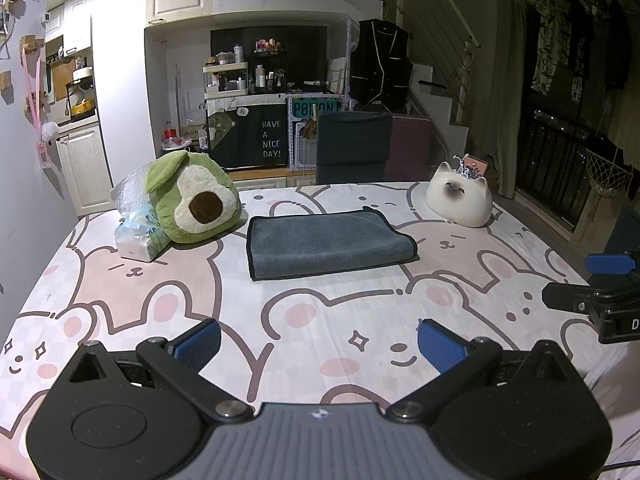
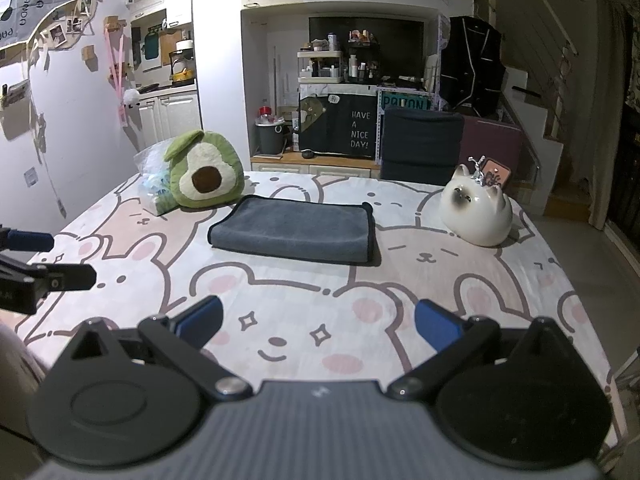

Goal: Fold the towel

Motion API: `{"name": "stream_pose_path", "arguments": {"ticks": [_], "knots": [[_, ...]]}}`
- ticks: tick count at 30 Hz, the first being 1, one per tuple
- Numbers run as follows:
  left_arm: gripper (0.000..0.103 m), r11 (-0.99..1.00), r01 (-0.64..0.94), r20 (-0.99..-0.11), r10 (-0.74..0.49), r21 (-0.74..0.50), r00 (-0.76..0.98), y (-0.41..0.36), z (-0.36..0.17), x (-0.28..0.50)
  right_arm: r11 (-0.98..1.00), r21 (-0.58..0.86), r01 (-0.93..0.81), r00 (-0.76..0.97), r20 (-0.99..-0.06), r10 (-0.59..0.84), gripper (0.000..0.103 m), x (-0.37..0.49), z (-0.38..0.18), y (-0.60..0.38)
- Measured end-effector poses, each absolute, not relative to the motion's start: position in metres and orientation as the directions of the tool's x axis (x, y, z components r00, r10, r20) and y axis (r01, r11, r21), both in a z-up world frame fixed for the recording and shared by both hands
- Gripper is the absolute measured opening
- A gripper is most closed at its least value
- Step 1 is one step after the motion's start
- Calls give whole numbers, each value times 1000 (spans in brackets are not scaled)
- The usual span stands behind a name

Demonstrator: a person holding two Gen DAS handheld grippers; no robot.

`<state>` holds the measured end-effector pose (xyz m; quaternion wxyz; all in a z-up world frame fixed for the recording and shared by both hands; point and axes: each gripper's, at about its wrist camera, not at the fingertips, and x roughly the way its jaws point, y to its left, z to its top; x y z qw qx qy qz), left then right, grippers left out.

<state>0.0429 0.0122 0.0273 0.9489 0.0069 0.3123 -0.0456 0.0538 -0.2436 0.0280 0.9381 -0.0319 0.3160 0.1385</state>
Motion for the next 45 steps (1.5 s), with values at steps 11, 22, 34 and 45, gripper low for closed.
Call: {"name": "stream_pose_path", "arguments": {"ticks": [11,22,34,45], "knots": [[103,996,91,-593,-83,-15,801,12,27,43,960,32,-278,762,-601,240,103,53,28,-244],[103,996,91,-592,-82,-15,801,12,27,42,960,34,-276,762,-601,240,103,53,28,-244],[103,996,91,-592,-82,-15,801,11,27,42,961,37,-276,762,-601,242,103,53,27,-244],[103,996,91,-592,-82,-14,802,11,26,42,961,39,-275,762,-600,242,103,53,27,-242]]}}
